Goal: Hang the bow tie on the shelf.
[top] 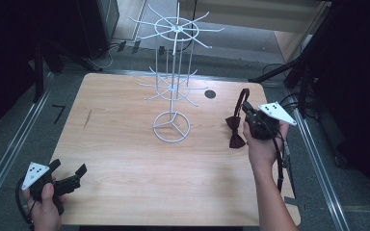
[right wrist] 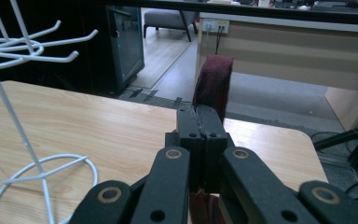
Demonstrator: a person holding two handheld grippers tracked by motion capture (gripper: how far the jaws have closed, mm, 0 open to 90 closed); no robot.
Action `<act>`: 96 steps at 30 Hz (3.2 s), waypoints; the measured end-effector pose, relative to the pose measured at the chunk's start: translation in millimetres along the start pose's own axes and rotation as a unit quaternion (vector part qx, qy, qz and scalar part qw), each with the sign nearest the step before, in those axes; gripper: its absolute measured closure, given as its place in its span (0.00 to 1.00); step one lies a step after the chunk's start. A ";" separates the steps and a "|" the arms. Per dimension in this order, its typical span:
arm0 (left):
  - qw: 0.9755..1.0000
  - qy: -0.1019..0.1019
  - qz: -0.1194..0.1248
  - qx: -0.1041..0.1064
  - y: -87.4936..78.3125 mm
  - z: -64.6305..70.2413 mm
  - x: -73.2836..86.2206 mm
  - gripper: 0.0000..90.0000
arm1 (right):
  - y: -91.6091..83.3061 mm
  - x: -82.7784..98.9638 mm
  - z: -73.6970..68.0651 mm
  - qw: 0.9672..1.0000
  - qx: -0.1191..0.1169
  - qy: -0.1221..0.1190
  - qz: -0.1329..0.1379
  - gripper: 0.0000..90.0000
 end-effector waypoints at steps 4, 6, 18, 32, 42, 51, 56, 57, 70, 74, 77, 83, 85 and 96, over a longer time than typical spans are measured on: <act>1.000 0.001 0.001 -0.001 -0.1 -0.3 -0.1 0.00 | -0.1 -3.2 -6.5 1.000 -0.011 0.003 0.002 1.00; 1.000 0.001 0.002 0.000 0.0 -0.2 -0.2 0.00 | -0.2 -5.2 -10.2 1.000 -0.016 0.004 0.005 1.00; 1.000 0.000 0.002 0.000 0.0 -0.1 -0.1 0.00 | -0.5 -11.7 -41.5 0.999 -0.053 0.002 0.012 1.00; 1.000 0.001 0.003 0.000 -0.2 -0.1 -0.2 0.00 | -5.4 -10.0 -76.8 0.996 -0.085 -0.015 0.007 1.00; 1.000 0.001 0.003 0.001 -0.2 0.1 -0.3 0.00 | -8.4 -3.2 -101.5 0.994 -0.104 -0.028 0.001 1.00; 1.000 0.000 0.003 0.002 -0.1 0.2 -0.2 0.00 | -14.7 -0.5 -118.3 0.993 -0.115 -0.031 0.003 1.00; 1.000 0.001 0.002 0.002 -0.1 0.2 -0.1 0.00 | -16.5 -0.5 -122.6 0.993 -0.118 -0.030 0.003 1.00; 1.000 0.000 0.002 0.002 -0.1 0.3 -0.1 0.00 | -16.9 -0.6 -123.9 0.992 -0.120 -0.029 0.004 1.00; 1.000 0.001 0.003 0.002 -0.1 0.3 -0.2 0.00 | -1.1 2.3 -140.3 0.992 -0.124 -0.036 -0.009 1.00; 1.000 0.001 0.002 0.003 -0.3 0.1 -0.1 0.00 | 8.7 3.6 -144.3 0.992 -0.121 -0.037 -0.019 1.00; 1.000 0.002 0.002 0.003 -0.2 0.0 -0.1 0.00 | 16.8 3.6 -147.2 0.992 -0.120 -0.039 -0.023 1.00; 1.000 0.002 0.003 0.004 -0.3 -0.1 -0.2 0.00 | 31.2 1.9 -152.3 0.991 -0.121 -0.042 -0.033 1.00; 1.000 0.002 0.003 0.003 -0.3 -0.1 -0.2 0.00 | 36.3 3.2 -153.9 0.991 -0.121 -0.041 -0.038 1.00; 1.000 0.002 0.002 0.005 -0.6 -0.2 -0.2 0.00 | 53.1 18.6 -151.4 0.989 -0.123 -0.048 -0.065 0.75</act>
Point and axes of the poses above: each handheld gripper's, and its own axes: y roughly forward along the jaws, x roughly out of its underside, z roughly to its right, the point moved 7 cm from there along y, roughly forward along the jaws, and after that the axes turned 4 degrees about -z, right-handed, at the moved point
